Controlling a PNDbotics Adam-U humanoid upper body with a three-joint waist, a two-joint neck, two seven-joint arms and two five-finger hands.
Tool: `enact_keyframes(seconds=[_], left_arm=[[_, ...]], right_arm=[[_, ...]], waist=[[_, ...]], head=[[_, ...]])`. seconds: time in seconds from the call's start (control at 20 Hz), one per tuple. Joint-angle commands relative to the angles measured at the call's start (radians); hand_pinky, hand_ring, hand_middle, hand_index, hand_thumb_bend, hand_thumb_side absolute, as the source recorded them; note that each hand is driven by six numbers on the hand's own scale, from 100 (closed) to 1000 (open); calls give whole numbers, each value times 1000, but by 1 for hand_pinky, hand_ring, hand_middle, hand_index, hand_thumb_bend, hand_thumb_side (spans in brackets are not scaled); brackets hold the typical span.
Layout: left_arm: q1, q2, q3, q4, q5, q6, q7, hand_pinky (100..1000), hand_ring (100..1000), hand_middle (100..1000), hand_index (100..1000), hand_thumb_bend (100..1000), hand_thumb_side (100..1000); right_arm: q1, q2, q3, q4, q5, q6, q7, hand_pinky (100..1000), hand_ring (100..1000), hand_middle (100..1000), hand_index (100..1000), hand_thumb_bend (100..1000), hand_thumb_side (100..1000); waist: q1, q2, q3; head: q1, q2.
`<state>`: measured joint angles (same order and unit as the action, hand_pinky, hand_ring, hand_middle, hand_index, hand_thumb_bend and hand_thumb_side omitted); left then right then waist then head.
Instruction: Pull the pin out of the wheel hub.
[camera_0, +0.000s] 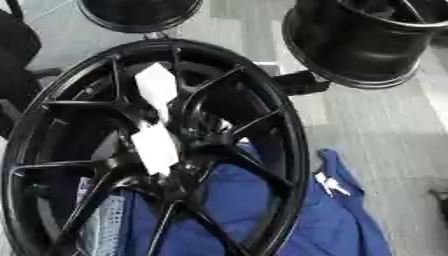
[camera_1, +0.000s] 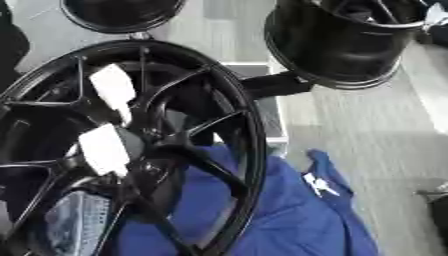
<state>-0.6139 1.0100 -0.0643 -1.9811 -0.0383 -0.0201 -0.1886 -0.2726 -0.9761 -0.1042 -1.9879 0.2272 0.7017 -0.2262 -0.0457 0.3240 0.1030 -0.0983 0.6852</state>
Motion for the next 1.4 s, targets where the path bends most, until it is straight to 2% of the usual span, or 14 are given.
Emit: enact_keyframes(seconds=[0.05, 0.25, 0.6, 1.0, 1.4], left_arm=[[-52, 71, -26, 4, -27, -49, -96, 805, 745, 618, 762, 217, 100], [-118, 91, -65, 18, -42, -101, -194, 804, 745, 625, 767, 267, 100], [-222, 107, -159, 25, -86, -156, -338, 802, 747, 636, 783, 355, 115], [-367, 49, -272, 86, -155, -196, -517, 810, 747, 683, 813, 441, 157], [-467, -27, -340, 191, -199, -248, -592, 815, 760, 697, 818, 489, 135]], right_arm=[[-12, -45, -8, -12, 7, -1, 5, 793, 670, 544, 732, 100, 243], [-11, -49, -8, -12, 4, 0, 5, 794, 670, 544, 732, 100, 244], [-13, -57, -7, -12, -1, 0, 2, 794, 670, 544, 732, 100, 247], [-10, -67, -3, -12, -6, -1, -1, 793, 669, 543, 731, 100, 252], [-13, -69, 1, -12, -6, -1, -3, 792, 669, 542, 731, 100, 252]], waist=[[5, -15, -7], [12, -7, -27], [26, 4, -46], [47, 9, -56], [55, 11, -60]], head=[[10, -3], [17, -10], [13, -24], [23, -31], [19, -33]])
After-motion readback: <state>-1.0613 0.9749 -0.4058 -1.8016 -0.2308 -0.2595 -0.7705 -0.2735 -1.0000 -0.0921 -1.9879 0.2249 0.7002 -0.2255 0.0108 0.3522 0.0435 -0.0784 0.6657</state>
